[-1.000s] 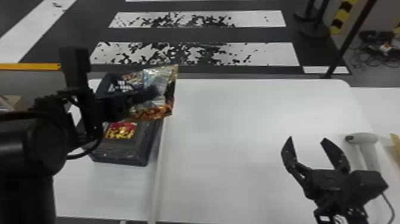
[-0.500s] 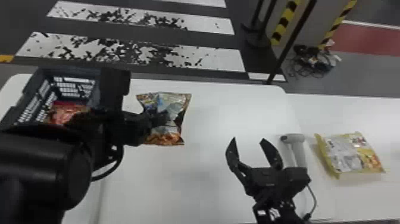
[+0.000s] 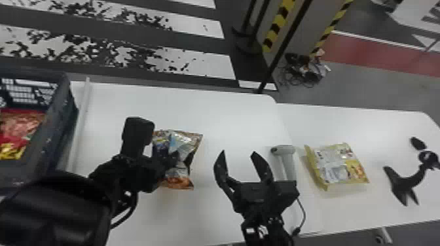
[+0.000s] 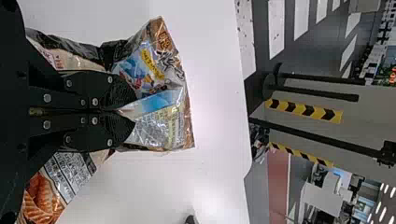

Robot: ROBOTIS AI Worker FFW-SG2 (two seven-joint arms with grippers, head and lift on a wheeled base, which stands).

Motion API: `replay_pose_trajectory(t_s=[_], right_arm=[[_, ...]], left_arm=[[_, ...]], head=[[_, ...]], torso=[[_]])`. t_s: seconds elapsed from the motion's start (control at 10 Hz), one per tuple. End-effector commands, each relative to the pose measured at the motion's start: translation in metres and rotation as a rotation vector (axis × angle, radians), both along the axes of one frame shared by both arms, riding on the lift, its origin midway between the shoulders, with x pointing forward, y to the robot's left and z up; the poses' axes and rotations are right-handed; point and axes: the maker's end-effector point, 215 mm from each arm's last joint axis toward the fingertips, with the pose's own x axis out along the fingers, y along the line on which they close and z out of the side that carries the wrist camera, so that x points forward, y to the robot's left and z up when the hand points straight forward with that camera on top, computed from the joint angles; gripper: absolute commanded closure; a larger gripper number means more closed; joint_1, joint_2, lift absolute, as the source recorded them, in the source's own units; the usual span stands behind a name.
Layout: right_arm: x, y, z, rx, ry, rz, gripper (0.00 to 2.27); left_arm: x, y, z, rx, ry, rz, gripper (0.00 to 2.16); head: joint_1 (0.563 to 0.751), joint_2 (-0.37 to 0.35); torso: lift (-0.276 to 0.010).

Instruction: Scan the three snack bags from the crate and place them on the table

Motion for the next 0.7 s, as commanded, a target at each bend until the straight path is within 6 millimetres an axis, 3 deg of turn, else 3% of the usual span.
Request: replay_pose_trajectory(t_s=[0.0, 0.1, 0.2, 0.6], right_arm=[[0.000, -0.001, 0.000, -0.001, 0.000, -0.005, 0.09], [-0.001, -0.001, -0.001, -0.002, 0.002, -0.008, 0.09], [-0.001, -0.001, 0.000, -0.002, 0.001, -0.009, 0.09], [-0.001, -0.001, -0.002, -0.004, 0.005, -0.006, 0.09]], left_arm=[[-0.003, -0.025, -0.007, -0.029, -0.047, -0.020, 1.36], [-0.003, -0.031, -0.007, -0.038, -0.066, -0.024, 0.13], [-0.003, -0.032, -0.005, -0.050, -0.067, -0.022, 0.00], [0.014, 0.006, 0.031, -0.103, -0.126, 0.077, 0.03]], head=[[0.695, -0.327], [0.695, -0.347], [0.695, -0.350], [0.695, -0.346]], torso=[[-0.062], [-0.062], [-0.062], [-0.062]])
